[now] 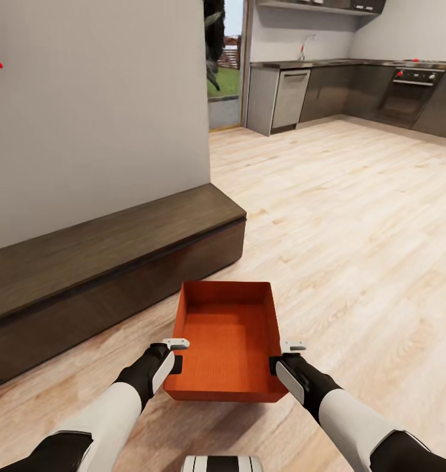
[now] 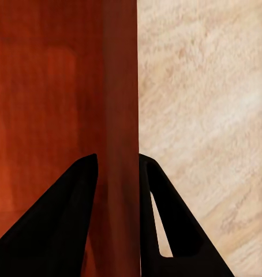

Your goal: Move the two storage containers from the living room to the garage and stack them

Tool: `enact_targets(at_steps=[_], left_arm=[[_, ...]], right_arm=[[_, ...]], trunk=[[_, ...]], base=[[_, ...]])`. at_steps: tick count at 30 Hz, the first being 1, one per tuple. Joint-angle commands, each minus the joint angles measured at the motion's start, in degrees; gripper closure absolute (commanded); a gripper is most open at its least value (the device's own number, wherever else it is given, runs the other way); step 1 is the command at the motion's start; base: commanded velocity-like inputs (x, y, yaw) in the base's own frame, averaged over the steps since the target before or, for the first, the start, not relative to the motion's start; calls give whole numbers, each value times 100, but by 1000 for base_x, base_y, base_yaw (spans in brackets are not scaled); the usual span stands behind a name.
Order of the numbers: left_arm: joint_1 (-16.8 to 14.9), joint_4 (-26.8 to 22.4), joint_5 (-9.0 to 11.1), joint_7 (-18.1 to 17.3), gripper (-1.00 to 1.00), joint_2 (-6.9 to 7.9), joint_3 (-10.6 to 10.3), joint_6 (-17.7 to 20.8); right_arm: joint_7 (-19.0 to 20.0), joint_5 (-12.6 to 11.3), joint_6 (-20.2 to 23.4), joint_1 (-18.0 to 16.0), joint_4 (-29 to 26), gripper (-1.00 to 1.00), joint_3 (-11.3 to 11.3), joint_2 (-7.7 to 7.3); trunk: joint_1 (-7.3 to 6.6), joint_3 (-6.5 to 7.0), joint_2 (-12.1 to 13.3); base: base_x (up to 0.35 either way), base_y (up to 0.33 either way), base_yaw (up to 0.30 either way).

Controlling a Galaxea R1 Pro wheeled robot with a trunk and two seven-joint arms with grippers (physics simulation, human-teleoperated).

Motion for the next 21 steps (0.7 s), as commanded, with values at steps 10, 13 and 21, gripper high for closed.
enact_targets(at_steps=[10,13,21], left_arm=[[0,-9,-191,71,100,6,-23,72],[0,-10,-191,71,100,6,-23,74],[0,-10,-191,71,100,6,-23,79]], right_arm=[[-62,92,-20,-5,-5,100,43,-36],[-62,92,-32,-5,-5,100,42,-36],[-54,92,-41,-5,-22,100,42,-36]], trunk=[[-221,176,401],[-287,230,521],[-463,373,842]], base=[[0,0,0],[0,0,0],[0,0,0]])
